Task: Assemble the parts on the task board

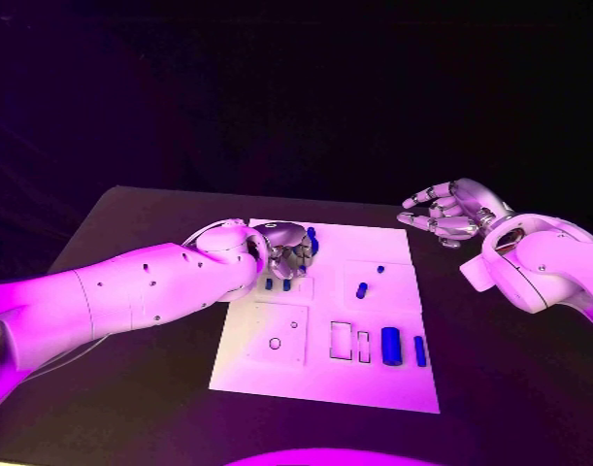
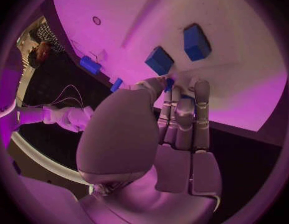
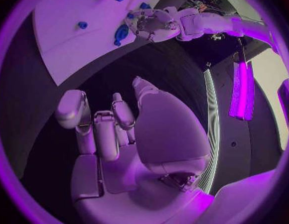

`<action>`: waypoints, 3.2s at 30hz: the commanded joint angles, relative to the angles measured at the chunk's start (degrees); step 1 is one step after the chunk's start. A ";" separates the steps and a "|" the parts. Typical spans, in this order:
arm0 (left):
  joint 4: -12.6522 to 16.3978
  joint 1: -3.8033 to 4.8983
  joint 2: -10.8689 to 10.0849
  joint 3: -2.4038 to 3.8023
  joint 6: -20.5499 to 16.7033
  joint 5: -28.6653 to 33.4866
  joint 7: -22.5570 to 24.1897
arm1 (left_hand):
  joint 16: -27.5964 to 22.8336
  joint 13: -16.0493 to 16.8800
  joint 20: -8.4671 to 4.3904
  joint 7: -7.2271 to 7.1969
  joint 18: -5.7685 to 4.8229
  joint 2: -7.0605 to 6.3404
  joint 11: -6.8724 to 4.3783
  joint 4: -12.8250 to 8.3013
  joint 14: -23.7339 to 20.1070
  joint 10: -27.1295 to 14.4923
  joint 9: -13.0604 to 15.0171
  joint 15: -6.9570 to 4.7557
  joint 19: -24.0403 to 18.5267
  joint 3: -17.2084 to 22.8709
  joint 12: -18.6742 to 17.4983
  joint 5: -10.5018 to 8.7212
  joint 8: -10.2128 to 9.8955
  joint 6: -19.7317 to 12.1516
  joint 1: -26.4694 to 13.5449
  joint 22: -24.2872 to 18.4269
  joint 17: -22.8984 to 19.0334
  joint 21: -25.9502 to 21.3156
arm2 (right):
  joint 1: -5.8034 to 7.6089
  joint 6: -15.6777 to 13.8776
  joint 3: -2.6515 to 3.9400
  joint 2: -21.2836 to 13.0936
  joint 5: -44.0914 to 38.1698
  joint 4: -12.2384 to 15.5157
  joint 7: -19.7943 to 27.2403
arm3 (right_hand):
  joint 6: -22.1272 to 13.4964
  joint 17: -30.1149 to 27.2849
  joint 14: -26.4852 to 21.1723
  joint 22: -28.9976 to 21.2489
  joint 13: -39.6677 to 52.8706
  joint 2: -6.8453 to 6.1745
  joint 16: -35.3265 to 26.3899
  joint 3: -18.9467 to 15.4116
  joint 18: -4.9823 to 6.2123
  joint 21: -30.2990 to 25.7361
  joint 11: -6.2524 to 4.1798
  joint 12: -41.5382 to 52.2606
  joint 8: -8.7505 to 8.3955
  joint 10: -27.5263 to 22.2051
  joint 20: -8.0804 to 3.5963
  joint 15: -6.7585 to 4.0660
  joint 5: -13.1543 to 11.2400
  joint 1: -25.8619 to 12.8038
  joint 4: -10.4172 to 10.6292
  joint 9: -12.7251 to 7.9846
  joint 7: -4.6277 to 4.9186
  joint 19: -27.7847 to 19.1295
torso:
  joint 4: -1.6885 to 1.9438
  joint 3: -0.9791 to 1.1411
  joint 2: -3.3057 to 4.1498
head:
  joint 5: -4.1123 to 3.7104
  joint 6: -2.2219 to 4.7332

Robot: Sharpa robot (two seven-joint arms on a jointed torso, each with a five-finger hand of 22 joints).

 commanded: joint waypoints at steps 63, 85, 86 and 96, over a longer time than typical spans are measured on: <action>7.17 0.40 -9.09 4.01 -1.33 5.04 0.94 | 4.43 -1.19 -2.29 -0.57 -1.62 1.48 -2.62 -4.77 7.28 9.52 2.97 -2.52 8.48 3.98 -2.81 -0.67 -2.04 7.26 -2.66 10.78 9.31 7.15 | -0.03 0.49 0.01 0.12 -0.22 0.02 0.62 | 0.00 5.20 3.51 0.10 0.15 0.58 -0.21 0.15 0.39 0.18 -0.13 0.19 0.41 0.23 -0.01 -0.08 0.06 -0.03 -0.11 0.10 -0.19 0.32 | 0.09 -0.07 -0.05 | 0.65 0.25; 4.11 0.07 -7.67 3.00 0.79 5.88 1.63 | 4.32 -1.18 -2.20 -0.55 -1.60 1.31 -2.54 -4.72 7.22 9.58 3.14 -2.42 8.32 3.92 -3.08 -0.72 -2.28 7.30 -3.13 10.54 9.07 7.01 | -0.03 0.50 0.01 0.18 -0.22 0.02 0.67 | 0.20 5.17 3.51 0.18 0.11 0.65 -0.23 0.14 0.38 0.21 -0.18 0.20 0.58 0.26 -0.04 -0.12 0.06 -0.10 -0.09 0.14 -0.25 0.39 | -0.01 -0.05 -0.02 | 0.56 0.18; 4.00 0.04 -7.60 2.94 0.80 5.91 1.65 | 4.32 -1.18 -2.20 -0.55 -1.60 1.31 -2.54 -4.72 7.22 9.58 3.14 -2.42 8.32 3.92 -3.08 -0.72 -2.28 7.30 -3.13 10.54 9.07 7.01 | -0.03 0.50 0.01 0.18 -0.22 0.02 0.68 | 0.20 5.17 3.51 0.18 0.11 0.65 -0.23 0.14 0.38 0.21 -0.18 0.20 0.58 0.26 -0.04 -0.12 0.06 -0.10 -0.09 0.14 -0.25 0.39 | -0.01 -0.05 -0.02 | 0.56 0.18; 2.80 -0.15 -6.77 2.43 1.06 6.19 1.81 | 4.34 -1.17 -2.19 -0.55 -1.58 1.33 -2.54 -4.74 7.24 9.59 3.16 -2.41 8.27 3.94 -3.10 -0.72 -2.30 7.32 -3.13 10.48 9.12 6.97 | -0.03 0.50 0.01 0.18 -0.22 0.02 0.68 | 0.20 5.17 3.51 0.18 0.11 0.65 -0.23 0.14 0.38 0.21 -0.18 0.20 0.58 0.26 -0.04 -0.12 0.06 -0.10 -0.09 0.14 -0.25 0.39 | 0.05 -0.03 -0.04 | 0.56 0.27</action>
